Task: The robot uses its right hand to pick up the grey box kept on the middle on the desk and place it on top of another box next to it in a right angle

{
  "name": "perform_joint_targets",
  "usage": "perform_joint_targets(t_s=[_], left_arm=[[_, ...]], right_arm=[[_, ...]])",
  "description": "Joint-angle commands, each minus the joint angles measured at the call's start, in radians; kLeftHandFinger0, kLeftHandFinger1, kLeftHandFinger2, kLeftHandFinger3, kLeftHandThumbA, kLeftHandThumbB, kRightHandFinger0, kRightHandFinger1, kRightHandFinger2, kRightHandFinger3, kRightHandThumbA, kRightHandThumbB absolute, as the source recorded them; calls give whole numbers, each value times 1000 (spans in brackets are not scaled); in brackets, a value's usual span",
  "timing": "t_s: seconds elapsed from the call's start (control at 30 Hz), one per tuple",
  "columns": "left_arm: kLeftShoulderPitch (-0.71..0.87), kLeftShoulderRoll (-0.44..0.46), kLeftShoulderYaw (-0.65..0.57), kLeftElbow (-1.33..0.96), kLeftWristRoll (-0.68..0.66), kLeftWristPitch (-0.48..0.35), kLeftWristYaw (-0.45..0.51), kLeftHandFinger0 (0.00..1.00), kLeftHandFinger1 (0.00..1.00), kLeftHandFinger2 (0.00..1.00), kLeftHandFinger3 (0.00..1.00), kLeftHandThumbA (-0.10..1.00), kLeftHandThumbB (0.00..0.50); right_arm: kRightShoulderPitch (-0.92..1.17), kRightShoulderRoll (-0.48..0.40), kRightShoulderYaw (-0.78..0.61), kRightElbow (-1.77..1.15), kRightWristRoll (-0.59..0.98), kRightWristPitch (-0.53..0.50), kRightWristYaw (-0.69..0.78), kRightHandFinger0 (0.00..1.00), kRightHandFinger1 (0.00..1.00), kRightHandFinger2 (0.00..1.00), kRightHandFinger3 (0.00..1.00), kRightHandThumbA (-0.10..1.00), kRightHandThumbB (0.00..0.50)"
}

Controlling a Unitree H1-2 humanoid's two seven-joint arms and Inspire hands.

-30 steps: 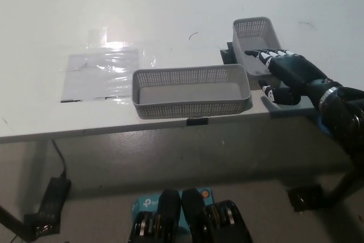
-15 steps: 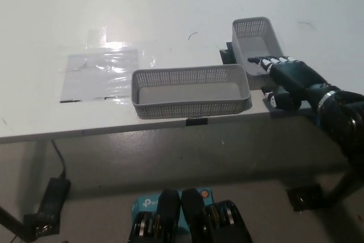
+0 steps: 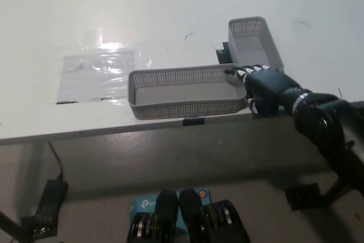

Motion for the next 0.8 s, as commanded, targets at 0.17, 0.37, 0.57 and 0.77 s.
perform_joint_targets(t_s=[0.17, 0.37, 0.57, 0.77], left_arm=[[35, 25, 20, -17, 8, -49, -1, 0, 21, 10, 20, 1000, 282], [30, 17, 18, -18, 11, -11, -6, 0, 34, 14, 31, 994, 286], [24, 12, 20, -7, -2, -16, -12, 2, 34, 9, 0, 987, 301], [24, 12, 13, 6, 12, -36, -6, 0, 19, 4, 0, 1000, 323]], right_arm=[[-91, -62, -26, 104, -35, -32, -48, 1000, 1000, 1000, 1000, 285, 389], [-60, -84, -47, 8, -15, -44, -6, 1000, 1000, 1000, 1000, 332, 376], [-69, -67, -74, -59, 7, -38, 22, 1000, 1000, 1000, 1000, 298, 388], [-65, -88, -110, -155, 60, -15, 107, 1000, 1000, 1000, 1000, 306, 389]])
